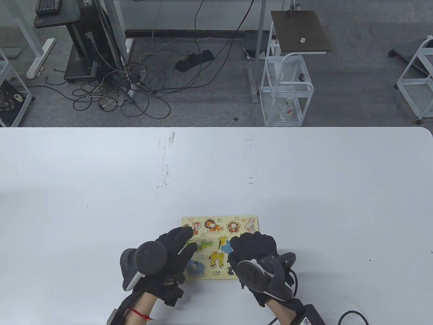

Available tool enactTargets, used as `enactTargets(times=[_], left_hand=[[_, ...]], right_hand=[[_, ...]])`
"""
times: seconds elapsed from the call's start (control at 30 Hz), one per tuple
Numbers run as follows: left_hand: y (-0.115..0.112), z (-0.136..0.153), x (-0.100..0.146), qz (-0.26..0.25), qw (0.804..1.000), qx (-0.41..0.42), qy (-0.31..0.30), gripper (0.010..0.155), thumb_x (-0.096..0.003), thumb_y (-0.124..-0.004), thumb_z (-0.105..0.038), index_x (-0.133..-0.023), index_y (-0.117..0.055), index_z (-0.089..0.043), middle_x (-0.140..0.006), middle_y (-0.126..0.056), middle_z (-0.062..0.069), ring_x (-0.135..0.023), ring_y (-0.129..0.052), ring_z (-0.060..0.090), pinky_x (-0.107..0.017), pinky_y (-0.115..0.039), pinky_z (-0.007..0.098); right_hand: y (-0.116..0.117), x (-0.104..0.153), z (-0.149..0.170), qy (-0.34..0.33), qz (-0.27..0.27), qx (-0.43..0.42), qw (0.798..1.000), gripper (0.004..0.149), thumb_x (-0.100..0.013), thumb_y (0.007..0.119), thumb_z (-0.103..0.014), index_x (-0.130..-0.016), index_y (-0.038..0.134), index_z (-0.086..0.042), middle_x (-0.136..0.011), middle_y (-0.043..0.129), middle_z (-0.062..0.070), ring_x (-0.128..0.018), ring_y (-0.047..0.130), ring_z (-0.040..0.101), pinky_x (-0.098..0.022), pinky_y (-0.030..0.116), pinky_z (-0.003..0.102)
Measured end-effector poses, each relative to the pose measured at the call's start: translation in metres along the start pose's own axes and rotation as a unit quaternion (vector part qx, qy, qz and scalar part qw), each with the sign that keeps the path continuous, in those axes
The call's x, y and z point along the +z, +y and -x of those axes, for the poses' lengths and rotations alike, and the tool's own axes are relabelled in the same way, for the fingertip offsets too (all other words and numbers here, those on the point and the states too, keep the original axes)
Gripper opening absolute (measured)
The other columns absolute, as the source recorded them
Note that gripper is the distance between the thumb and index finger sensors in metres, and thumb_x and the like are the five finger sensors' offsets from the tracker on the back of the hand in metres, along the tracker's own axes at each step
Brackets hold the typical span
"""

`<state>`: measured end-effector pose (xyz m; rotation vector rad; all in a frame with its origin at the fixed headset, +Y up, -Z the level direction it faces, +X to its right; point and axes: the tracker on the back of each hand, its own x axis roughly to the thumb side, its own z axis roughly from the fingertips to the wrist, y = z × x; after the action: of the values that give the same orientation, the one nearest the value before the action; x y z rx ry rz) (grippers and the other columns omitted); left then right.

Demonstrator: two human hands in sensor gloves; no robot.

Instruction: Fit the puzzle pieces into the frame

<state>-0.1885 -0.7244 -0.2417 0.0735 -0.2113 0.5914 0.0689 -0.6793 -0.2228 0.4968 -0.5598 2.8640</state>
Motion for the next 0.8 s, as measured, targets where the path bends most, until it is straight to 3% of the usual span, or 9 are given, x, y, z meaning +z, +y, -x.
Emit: enactTargets(times=[0.23,0.5,0.8], left_hand=[[-0.005,0.011,-0.003,0.035,0.999,-0.016,0.021,0.07,-0.0439,-0.07,-0.064,-0.108,-0.062,-0.038,-0.12,-0.056,0.004,-0.109,-0.064,0.04,-0.078,-0.048,0.058],[-0.004,0.007,-0.002,0.036,0.999,0.008,0.014,0.068,-0.0442,-0.069,-0.063,-0.107,-0.065,-0.037,-0.12,-0.056,0.006,-0.11,-0.062,0.041,-0.077,-0.047,0.061],[-0.006,0.005,-0.001,0.039,0.999,-0.001,0.014,0.068,-0.045,-0.07,-0.061,-0.107,-0.064,-0.034,-0.119,-0.057,0.007,-0.108,-0.064,0.043,-0.077,-0.048,0.062]], right_hand=[[0.032,-0.022,0.011,0.014,-0.119,0.062,0.991,0.048,-0.029,0.102,-0.039,-0.069,0.1,-0.013,-0.065,0.098,0.011,-0.04,0.099,0.032,-0.046,0.079,0.058],[0.058,-0.029,0.021,0.017,-0.176,0.109,0.978,0.047,-0.03,0.102,-0.039,-0.07,0.1,-0.014,-0.066,0.098,0.01,-0.041,0.099,0.032,-0.046,0.079,0.058],[0.07,-0.031,0.021,0.014,-0.201,0.128,0.971,0.047,-0.03,0.101,-0.039,-0.07,0.099,-0.014,-0.066,0.098,0.01,-0.042,0.099,0.032,-0.047,0.079,0.058]])
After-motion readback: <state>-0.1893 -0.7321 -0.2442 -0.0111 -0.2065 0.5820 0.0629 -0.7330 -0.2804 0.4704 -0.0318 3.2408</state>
